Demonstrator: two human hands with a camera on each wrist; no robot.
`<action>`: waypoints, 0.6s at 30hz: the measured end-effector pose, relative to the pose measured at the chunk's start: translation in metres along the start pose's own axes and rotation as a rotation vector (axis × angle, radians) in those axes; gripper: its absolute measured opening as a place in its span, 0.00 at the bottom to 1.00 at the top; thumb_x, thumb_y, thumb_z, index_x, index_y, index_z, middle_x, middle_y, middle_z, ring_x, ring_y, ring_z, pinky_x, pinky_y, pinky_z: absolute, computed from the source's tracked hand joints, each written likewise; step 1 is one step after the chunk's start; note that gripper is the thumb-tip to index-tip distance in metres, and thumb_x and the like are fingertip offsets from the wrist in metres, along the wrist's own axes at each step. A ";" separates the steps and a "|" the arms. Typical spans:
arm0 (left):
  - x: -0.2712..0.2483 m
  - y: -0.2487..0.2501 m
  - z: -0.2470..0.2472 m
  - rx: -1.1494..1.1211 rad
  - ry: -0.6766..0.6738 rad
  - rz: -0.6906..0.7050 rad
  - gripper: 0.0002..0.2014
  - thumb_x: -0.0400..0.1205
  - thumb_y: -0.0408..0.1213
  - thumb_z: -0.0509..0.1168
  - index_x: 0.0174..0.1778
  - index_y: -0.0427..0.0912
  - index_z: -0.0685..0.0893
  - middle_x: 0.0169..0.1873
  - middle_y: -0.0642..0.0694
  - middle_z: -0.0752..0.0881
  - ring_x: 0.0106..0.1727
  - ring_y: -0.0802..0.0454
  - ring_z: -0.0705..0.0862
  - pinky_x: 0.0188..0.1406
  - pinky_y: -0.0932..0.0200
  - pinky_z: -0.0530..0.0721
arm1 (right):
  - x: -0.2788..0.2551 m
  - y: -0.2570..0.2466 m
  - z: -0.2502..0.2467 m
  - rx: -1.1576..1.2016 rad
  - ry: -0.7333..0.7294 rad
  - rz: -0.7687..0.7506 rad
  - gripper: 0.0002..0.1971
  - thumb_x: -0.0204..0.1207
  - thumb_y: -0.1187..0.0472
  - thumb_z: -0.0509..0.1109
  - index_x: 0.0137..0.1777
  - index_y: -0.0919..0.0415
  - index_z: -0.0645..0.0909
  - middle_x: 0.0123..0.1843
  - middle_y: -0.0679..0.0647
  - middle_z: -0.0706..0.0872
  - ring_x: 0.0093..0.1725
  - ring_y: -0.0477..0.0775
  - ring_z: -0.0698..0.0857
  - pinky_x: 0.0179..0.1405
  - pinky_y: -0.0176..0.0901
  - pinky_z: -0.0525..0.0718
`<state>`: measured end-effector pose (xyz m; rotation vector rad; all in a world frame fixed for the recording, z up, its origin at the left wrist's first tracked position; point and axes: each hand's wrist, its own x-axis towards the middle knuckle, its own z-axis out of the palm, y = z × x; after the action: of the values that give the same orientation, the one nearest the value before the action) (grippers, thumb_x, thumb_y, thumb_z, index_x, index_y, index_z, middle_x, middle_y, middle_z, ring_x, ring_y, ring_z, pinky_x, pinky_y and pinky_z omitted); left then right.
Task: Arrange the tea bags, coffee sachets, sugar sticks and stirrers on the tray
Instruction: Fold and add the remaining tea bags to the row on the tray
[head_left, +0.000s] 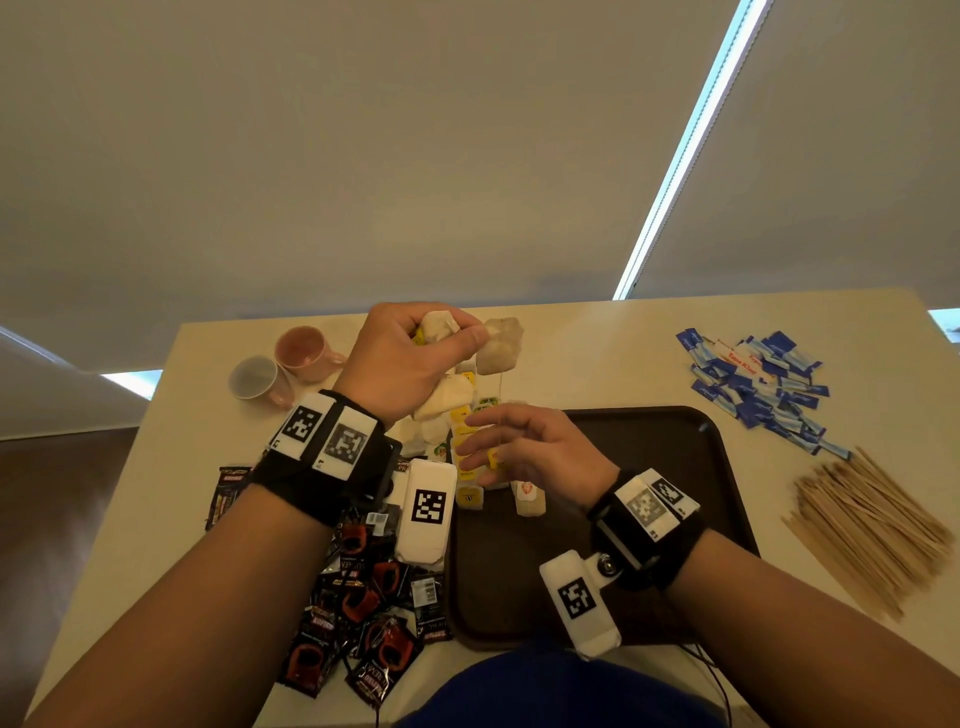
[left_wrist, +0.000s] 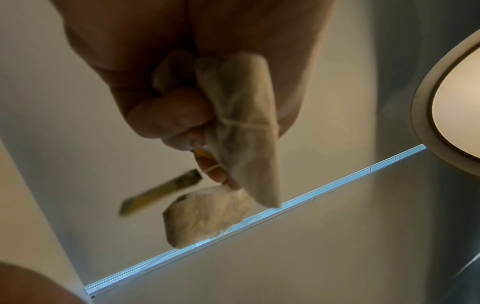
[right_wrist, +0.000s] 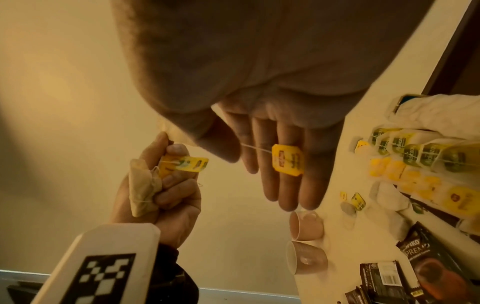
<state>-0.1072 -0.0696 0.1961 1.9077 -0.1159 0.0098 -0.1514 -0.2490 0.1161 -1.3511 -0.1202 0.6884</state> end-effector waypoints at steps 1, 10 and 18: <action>0.000 0.000 0.001 -0.006 -0.003 -0.003 0.06 0.79 0.35 0.76 0.37 0.49 0.91 0.28 0.62 0.87 0.32 0.65 0.83 0.36 0.66 0.79 | 0.001 0.001 0.000 -0.039 0.014 -0.001 0.21 0.79 0.82 0.58 0.69 0.70 0.77 0.59 0.72 0.87 0.53 0.62 0.89 0.56 0.57 0.88; -0.007 0.005 0.001 -0.067 -0.136 -0.022 0.06 0.79 0.32 0.74 0.39 0.47 0.91 0.28 0.58 0.88 0.31 0.64 0.83 0.35 0.69 0.79 | 0.004 0.004 -0.005 -0.126 0.124 0.042 0.07 0.82 0.72 0.68 0.58 0.70 0.82 0.46 0.71 0.91 0.43 0.59 0.93 0.40 0.42 0.92; -0.022 0.003 -0.007 -0.041 -0.324 -0.049 0.04 0.79 0.29 0.73 0.40 0.40 0.90 0.28 0.57 0.87 0.32 0.65 0.82 0.35 0.72 0.78 | 0.014 -0.017 -0.023 -0.405 0.252 -0.067 0.07 0.78 0.64 0.75 0.44 0.69 0.90 0.30 0.62 0.87 0.24 0.49 0.82 0.25 0.40 0.81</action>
<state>-0.1293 -0.0622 0.1994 1.8582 -0.2864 -0.3333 -0.1230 -0.2624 0.1224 -1.8030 -0.1051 0.4450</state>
